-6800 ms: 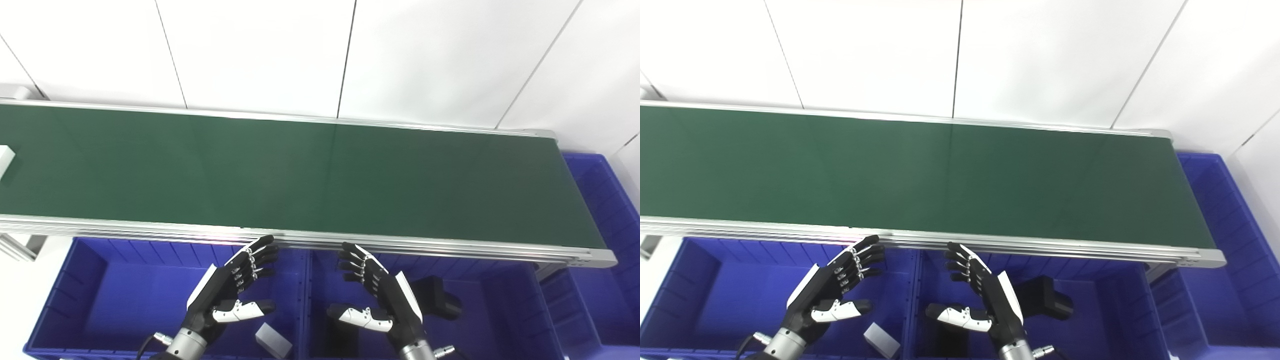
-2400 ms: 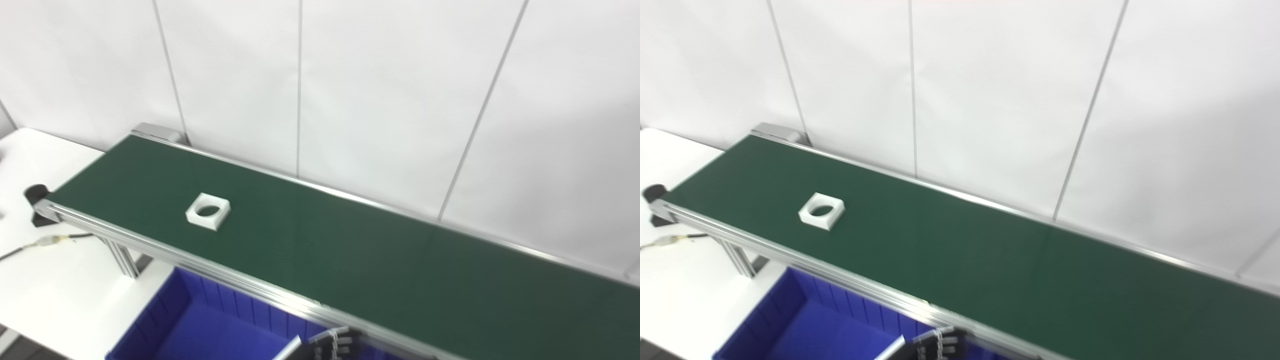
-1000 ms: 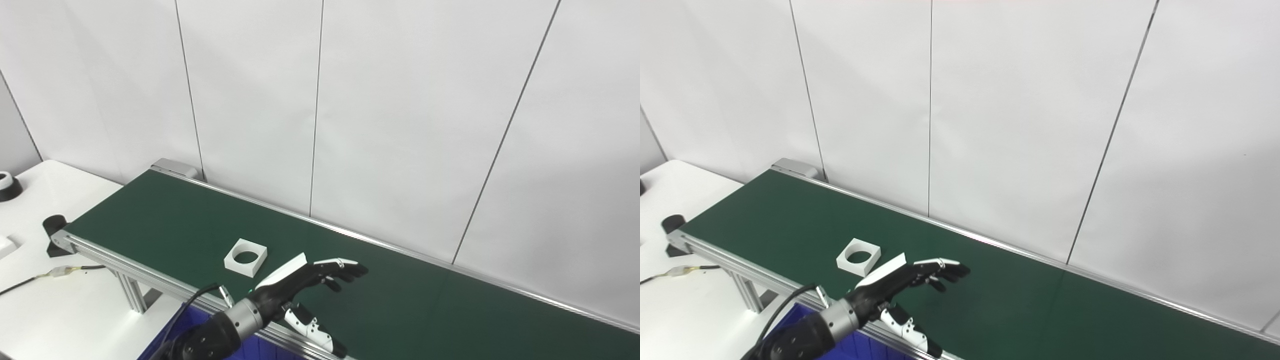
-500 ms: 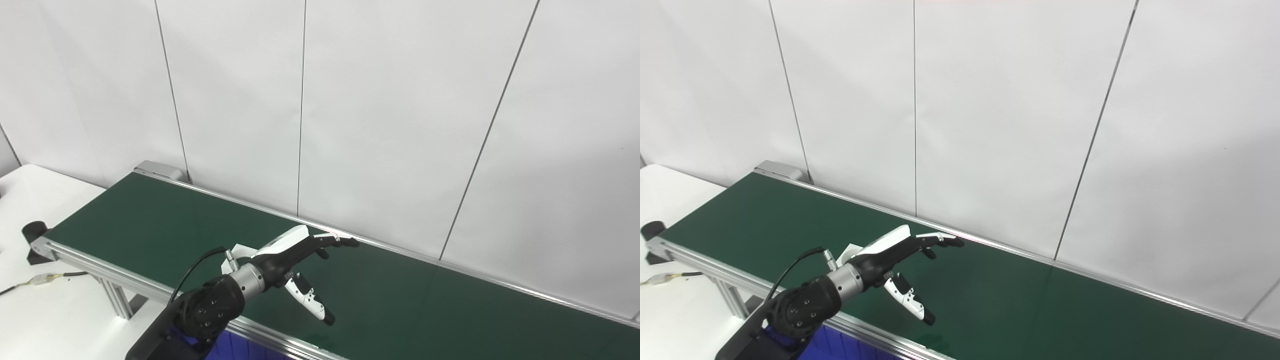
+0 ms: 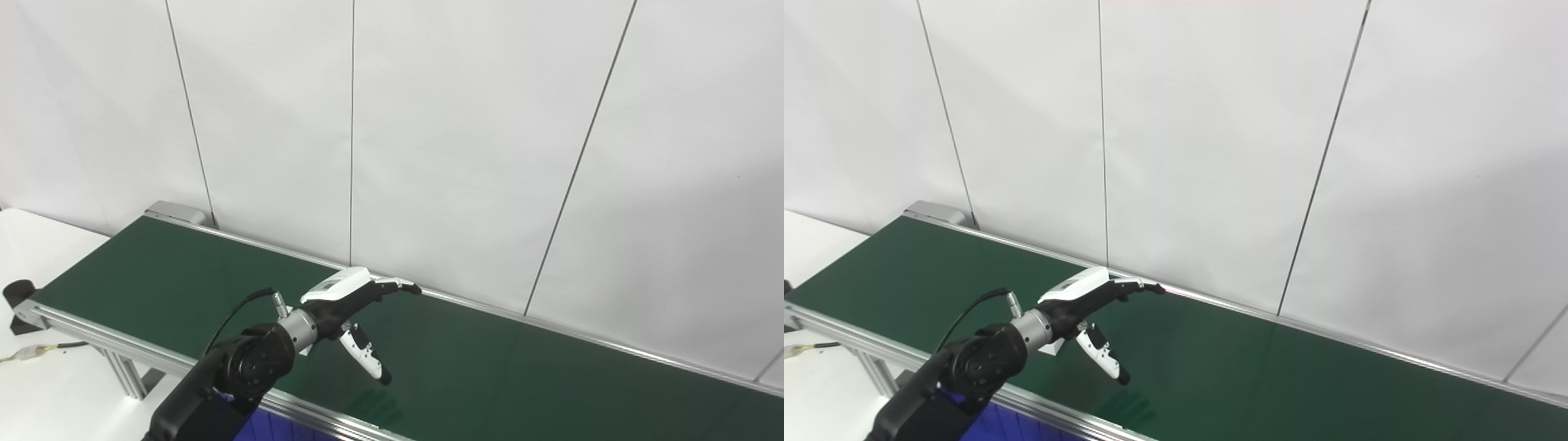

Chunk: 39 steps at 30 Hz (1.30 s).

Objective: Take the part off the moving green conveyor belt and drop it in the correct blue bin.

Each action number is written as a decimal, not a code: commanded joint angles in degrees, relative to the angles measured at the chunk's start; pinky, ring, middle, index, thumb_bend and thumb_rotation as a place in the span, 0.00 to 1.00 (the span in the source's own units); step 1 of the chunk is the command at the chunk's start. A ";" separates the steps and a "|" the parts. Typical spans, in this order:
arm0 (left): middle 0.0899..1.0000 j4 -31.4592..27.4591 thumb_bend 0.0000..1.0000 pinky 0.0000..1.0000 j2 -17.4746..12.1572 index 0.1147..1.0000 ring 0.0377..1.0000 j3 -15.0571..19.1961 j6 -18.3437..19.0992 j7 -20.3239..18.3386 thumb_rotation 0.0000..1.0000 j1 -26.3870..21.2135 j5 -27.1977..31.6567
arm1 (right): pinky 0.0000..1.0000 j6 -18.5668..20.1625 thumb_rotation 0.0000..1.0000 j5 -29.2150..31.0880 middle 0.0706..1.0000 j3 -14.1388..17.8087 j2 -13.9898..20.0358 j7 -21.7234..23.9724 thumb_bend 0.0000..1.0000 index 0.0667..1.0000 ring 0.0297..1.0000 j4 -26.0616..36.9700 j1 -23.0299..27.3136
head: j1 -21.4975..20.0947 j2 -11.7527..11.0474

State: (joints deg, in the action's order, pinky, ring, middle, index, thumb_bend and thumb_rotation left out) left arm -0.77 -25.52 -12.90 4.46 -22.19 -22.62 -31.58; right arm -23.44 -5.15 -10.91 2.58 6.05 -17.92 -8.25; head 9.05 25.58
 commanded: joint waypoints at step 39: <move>0.91 14.37 0.94 0.88 -3.92 0.87 0.92 -4.07 -0.18 2.88 0.00 -4.02 -9.35 | 0.73 -1.54 0.32 0.87 0.83 0.16 0.40 0.65 0.81 0.89 0.79 4.73 -1.46 | -1.95 2.19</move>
State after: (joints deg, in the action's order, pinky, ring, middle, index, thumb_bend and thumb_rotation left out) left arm 14.02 -29.03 -17.32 3.85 -20.96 -24.64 -40.39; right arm -23.43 -5.08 -10.91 3.03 6.43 -15.31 -9.77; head 7.03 27.69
